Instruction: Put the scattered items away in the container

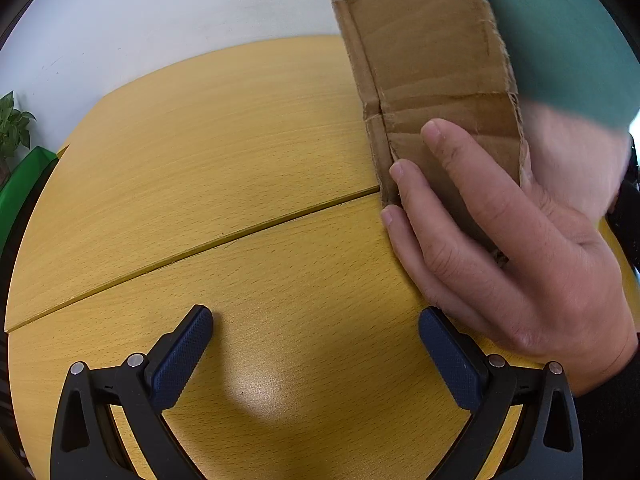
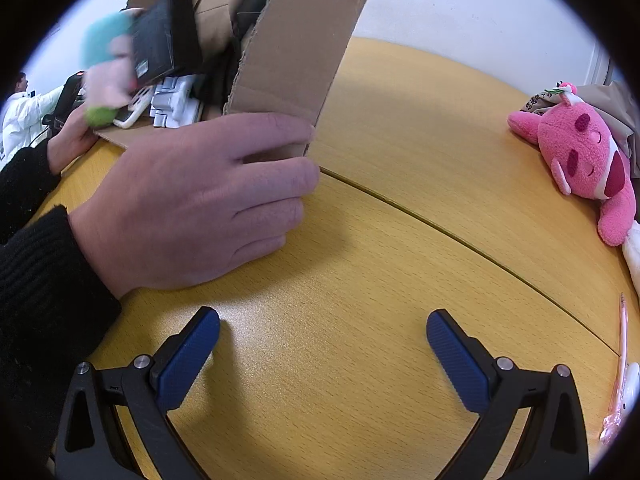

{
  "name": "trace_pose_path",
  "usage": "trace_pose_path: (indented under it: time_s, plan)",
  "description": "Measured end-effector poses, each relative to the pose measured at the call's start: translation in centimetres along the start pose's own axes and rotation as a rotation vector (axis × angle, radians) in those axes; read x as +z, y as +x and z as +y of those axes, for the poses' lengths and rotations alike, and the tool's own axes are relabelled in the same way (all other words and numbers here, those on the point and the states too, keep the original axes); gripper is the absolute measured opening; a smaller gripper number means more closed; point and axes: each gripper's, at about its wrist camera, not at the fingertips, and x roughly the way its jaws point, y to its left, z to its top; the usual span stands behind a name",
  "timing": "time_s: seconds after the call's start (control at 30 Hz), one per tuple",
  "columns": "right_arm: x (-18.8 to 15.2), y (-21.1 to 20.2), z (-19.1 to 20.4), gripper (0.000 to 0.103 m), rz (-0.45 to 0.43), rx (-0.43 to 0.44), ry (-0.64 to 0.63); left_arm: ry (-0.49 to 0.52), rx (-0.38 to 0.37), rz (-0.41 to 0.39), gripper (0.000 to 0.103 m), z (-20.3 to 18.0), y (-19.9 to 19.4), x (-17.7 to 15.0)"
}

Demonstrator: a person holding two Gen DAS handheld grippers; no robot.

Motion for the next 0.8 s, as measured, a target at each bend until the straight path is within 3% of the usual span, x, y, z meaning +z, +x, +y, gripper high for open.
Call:
trace_pose_path:
  time_s: [0.8]
  plan:
    - [-0.33,-0.05,0.25,0.103,-0.002,0.000,0.000,0.001,0.000,-0.002,0.103,0.78,0.22,0.89]
